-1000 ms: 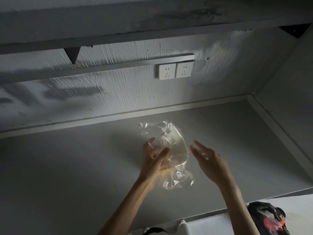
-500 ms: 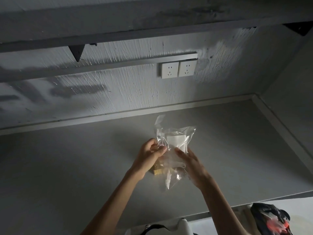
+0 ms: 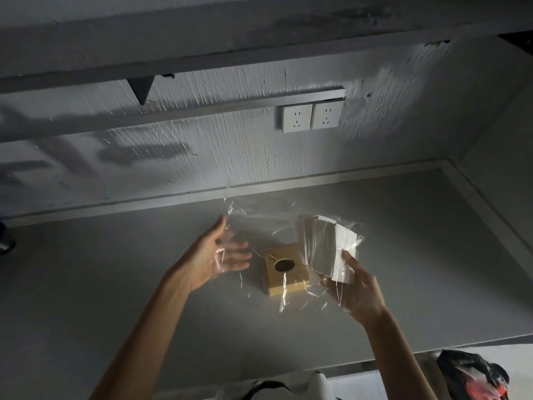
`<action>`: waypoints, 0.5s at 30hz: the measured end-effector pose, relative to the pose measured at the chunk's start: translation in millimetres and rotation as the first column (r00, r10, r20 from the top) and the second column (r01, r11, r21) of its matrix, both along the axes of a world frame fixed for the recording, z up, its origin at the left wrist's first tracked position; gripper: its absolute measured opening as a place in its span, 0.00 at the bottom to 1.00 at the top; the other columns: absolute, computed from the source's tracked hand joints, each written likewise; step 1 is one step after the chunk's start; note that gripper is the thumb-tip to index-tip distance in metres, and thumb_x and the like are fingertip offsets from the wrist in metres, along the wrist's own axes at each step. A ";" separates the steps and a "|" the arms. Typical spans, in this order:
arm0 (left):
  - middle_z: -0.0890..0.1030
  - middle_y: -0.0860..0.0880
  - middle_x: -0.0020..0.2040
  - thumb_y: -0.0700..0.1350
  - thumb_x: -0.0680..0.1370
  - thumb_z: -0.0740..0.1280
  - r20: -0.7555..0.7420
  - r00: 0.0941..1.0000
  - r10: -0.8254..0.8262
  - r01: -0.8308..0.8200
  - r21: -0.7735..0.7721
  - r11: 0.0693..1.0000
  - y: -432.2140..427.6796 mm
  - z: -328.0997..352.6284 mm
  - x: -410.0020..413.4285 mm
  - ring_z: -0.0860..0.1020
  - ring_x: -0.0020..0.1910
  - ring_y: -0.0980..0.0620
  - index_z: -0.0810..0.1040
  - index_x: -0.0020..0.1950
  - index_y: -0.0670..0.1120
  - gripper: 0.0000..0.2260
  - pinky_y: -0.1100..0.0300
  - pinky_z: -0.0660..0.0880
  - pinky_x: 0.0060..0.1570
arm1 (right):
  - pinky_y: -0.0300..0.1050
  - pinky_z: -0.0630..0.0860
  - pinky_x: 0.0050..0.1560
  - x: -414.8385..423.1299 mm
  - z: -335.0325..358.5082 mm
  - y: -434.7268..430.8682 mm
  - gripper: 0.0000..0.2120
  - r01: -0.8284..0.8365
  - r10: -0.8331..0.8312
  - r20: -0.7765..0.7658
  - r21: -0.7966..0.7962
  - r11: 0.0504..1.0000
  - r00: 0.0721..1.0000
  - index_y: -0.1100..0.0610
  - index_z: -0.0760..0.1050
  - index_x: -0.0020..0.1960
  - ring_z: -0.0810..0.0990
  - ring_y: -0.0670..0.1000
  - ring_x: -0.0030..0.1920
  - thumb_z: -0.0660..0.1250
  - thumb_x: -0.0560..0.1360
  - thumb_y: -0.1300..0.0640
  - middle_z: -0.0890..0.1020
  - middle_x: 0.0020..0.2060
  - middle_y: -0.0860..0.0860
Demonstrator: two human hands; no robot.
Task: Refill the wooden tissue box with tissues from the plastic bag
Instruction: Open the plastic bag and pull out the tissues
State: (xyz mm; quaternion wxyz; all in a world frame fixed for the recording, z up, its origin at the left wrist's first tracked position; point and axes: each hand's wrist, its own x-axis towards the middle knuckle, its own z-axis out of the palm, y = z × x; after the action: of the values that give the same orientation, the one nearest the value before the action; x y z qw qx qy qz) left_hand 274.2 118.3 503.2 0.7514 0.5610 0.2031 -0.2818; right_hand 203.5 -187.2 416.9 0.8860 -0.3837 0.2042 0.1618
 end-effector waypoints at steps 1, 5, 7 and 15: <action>0.79 0.35 0.58 0.57 0.73 0.72 0.001 0.997 -0.080 0.080 0.060 0.995 -5.2 1.2 -2.5 0.81 0.55 0.33 0.72 0.63 0.44 0.26 0.40 0.81 0.52 | 0.52 0.83 0.49 -0.9 -3.0 -1.1 0.26 0.020 -0.021 -0.013 -0.056 0.998 1.000 0.56 0.79 0.60 0.87 0.55 0.46 0.76 0.66 0.46 0.88 0.45 0.53; 0.78 0.38 0.61 0.37 0.74 0.73 0.035 0.968 -0.248 0.221 0.347 0.912 -16.5 4.9 -1.2 0.83 0.49 0.46 0.69 0.70 0.40 0.25 0.62 0.81 0.37 | 0.50 0.84 0.37 -6.2 -2.6 -1.8 0.34 0.033 -0.017 -0.105 0.151 0.988 0.994 0.64 0.78 0.58 0.86 0.59 0.34 0.84 0.57 0.51 0.85 0.44 0.63; 0.81 0.38 0.60 0.35 0.76 0.71 0.050 0.954 -0.296 0.254 0.396 0.883 -13.7 12.9 2.8 0.84 0.48 0.48 0.72 0.67 0.42 0.21 0.67 0.78 0.32 | 0.48 0.84 0.38 -9.6 -6.1 -1.2 0.39 0.036 -0.014 -0.133 0.164 0.986 0.991 0.63 0.78 0.62 0.85 0.58 0.35 0.85 0.56 0.50 0.84 0.47 0.63; 0.83 0.36 0.54 0.38 0.76 0.72 0.142 0.887 -0.439 0.318 0.500 0.805 9.4 30.8 23.9 0.85 0.47 0.42 0.78 0.58 0.39 0.12 0.58 0.82 0.40 | 0.53 0.83 0.45 -26.2 -29.4 -4.6 0.25 0.105 -0.081 -0.163 0.149 0.983 0.983 0.57 0.81 0.55 0.87 0.56 0.42 0.82 0.62 0.47 0.87 0.45 0.56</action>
State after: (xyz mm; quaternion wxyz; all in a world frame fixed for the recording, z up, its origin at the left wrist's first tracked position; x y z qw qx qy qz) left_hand 298.2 127.7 534.0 0.5428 0.7838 0.0510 -0.2972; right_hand 177.4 -191.8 387.5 0.9013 -0.2889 0.2772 0.1652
